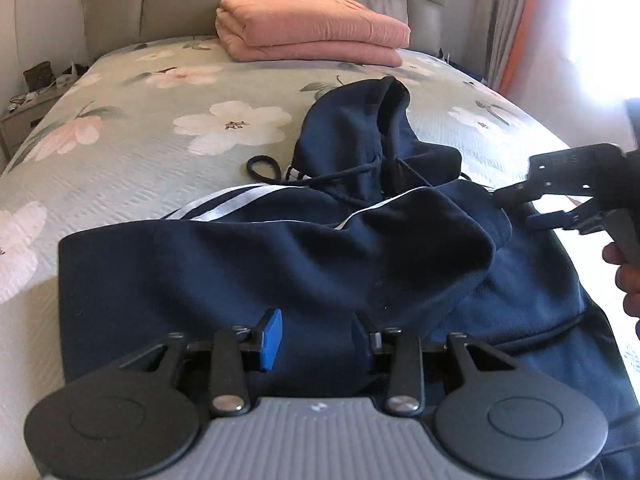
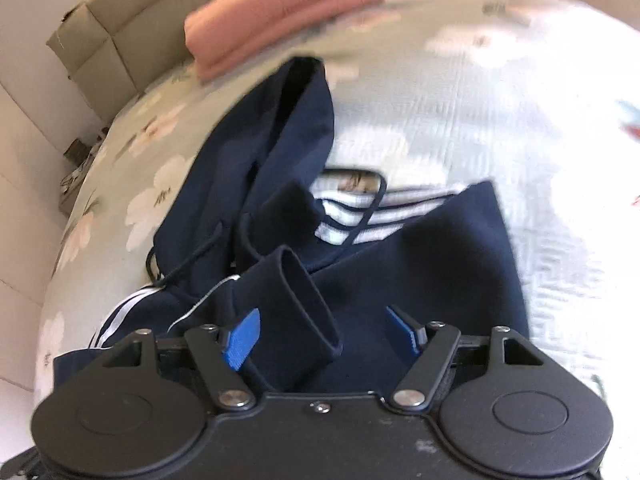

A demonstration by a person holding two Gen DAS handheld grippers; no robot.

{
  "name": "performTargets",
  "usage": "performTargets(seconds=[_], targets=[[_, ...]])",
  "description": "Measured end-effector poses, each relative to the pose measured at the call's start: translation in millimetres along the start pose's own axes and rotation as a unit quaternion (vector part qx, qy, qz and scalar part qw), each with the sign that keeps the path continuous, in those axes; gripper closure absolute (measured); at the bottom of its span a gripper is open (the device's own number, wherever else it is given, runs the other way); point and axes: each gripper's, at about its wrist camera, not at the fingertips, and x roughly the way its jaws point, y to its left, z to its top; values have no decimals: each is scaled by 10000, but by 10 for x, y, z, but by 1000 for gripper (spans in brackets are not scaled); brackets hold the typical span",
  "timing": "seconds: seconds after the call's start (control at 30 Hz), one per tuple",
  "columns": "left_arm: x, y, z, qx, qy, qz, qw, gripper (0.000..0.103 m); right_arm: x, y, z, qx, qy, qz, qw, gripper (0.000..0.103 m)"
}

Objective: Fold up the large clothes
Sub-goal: 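Fold the held sleeve across the hoodie body with the left tool and release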

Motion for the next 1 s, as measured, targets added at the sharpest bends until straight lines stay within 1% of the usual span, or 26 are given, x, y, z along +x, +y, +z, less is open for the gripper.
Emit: performTargets(seconds=[0.07,0.13,0.17,0.2,0.23,0.3,0.37,0.4,0.43,0.5,0.53,0.6,0.67,0.7,0.73,0.8,0.83,0.87,0.9,0.93,0.97,1.0], targets=[[56,7,10,-62,63,-75,9999,62,177,-78,22,123,325,316,9989,20],[91,17,10,-18,90,-94,9999,61,345,-118,8,389,601,581,9957,19],[102,8,4,23,117,-97,9999,61,405,-115,-18,476,694,751,9936,18],[142,20,10,56,140,-91,9998,61,440,-85,-45,479,678,895,9925,20],[150,17,6,79,158,-88,9998,61,416,-37,-68,399,573,871,9937,46],[165,23,2,97,191,-74,9997,61,313,103,-84,45,397,913,9950,92],[176,26,7,95,193,-51,9998,61,122,222,-110,-216,100,859,9960,92],[170,23,16,94,168,-32,9998,61,-29,299,-124,-410,-127,863,9953,92],[164,17,31,84,138,-12,9999,61,-112,307,-78,-531,-278,825,9948,92],[136,0,73,37,43,-15,10000,61,-402,363,-52,-798,-699,661,9922,93],[115,-14,99,20,-17,-27,10000,61,-545,333,6,-859,-911,554,9906,93],[71,-58,159,27,-160,-80,9998,61,-882,231,66,-870,-1392,195,9862,93],[82,-108,209,50,-236,-110,9996,60,-1095,47,95,-810,-1611,-136,9835,93],[113,-128,224,62,-239,-93,9997,58,-1144,-83,85,-756,-1565,-338,9842,93],[164,-146,234,63,-217,-43,9997,57,-1104,-186,53,-679,-1475,-487,9855,93],[321,-150,223,62,-81,33,9999,55,-909,-435,-58,-492,-1103,-862,9889,91],[408,-140,206,56,32,116,9999,55,-764,-548,-135,-477,-925,-1115,9883,90],[491,-116,183,36,150,189,9997,57,-585,-669,-209,-505,-674,-1413,9864,78],[527,-89,168,32,204,206,9996,60,-448,-754,-239,-510,-351,-1621,9848,57],[531,-57,158,39,226,213,9995,61,-354,-839,-250,-435,-17,-1777,9831,52],[504,-21,157,31,205,207,9996,61,-402,-910,-258,-298,-27,-1695,9851,52],[450,20,162,-7,139,193,9997,60,-533,-937,-249,-231,-266,-1552,9872,53]])
